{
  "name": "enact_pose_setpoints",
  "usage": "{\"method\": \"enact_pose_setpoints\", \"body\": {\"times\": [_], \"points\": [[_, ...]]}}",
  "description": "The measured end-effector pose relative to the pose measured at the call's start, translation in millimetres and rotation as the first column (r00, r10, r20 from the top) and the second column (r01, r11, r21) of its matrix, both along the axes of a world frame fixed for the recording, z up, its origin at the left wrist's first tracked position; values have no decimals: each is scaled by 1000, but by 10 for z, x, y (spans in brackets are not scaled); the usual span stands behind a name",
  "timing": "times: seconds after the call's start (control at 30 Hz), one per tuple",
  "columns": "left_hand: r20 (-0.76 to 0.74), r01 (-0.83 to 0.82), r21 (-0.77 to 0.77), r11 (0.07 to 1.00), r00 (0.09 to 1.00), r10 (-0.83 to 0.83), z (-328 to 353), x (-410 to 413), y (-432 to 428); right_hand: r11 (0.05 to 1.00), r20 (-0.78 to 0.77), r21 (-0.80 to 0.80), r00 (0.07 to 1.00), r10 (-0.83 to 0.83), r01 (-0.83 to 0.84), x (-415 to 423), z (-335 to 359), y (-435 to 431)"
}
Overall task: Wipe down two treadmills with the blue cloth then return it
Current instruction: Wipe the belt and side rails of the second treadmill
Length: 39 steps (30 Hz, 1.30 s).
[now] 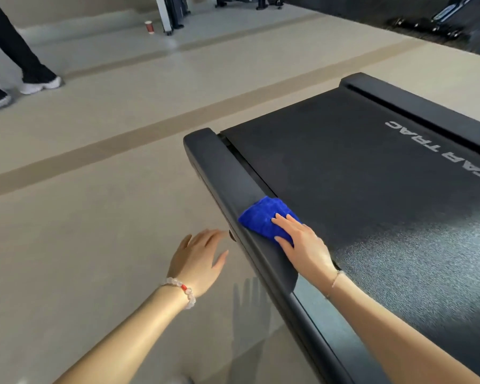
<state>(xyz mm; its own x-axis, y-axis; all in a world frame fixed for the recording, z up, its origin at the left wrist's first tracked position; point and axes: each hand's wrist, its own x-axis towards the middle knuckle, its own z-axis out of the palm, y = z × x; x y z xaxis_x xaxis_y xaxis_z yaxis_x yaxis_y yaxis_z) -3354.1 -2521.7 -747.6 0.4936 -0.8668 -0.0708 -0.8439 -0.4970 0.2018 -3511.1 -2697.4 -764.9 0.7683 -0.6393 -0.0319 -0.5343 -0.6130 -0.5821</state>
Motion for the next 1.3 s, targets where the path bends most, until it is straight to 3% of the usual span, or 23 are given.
{"method": "enact_pose_setpoints", "body": {"times": [0.17,0.33,0.63,0.8,1.07,1.3], "points": [[131,54,-136,989,991,-36,-129,478,-40,998,-13,-41,999,-44,43,434,-34,-91],[134,104,-177,979,988,-81,-155,1097,-369,991,-24,-94,995,-98,96,782,-45,-128],[140,128,19,992,982,-130,-270,2248,-1086,986,-14,-81,989,-145,143,1058,-67,-164],[5,205,145,968,978,-207,-215,2506,-1258,986,-42,-38,985,-167,165,1088,2,-142],[-86,258,160,953,965,-247,-108,2661,-1178,986,-101,2,981,-167,168,1187,45,-114],[-76,224,38,974,972,-220,-169,2913,-1163,996,-12,-26,997,-82,82,1998,28,-335]]}}
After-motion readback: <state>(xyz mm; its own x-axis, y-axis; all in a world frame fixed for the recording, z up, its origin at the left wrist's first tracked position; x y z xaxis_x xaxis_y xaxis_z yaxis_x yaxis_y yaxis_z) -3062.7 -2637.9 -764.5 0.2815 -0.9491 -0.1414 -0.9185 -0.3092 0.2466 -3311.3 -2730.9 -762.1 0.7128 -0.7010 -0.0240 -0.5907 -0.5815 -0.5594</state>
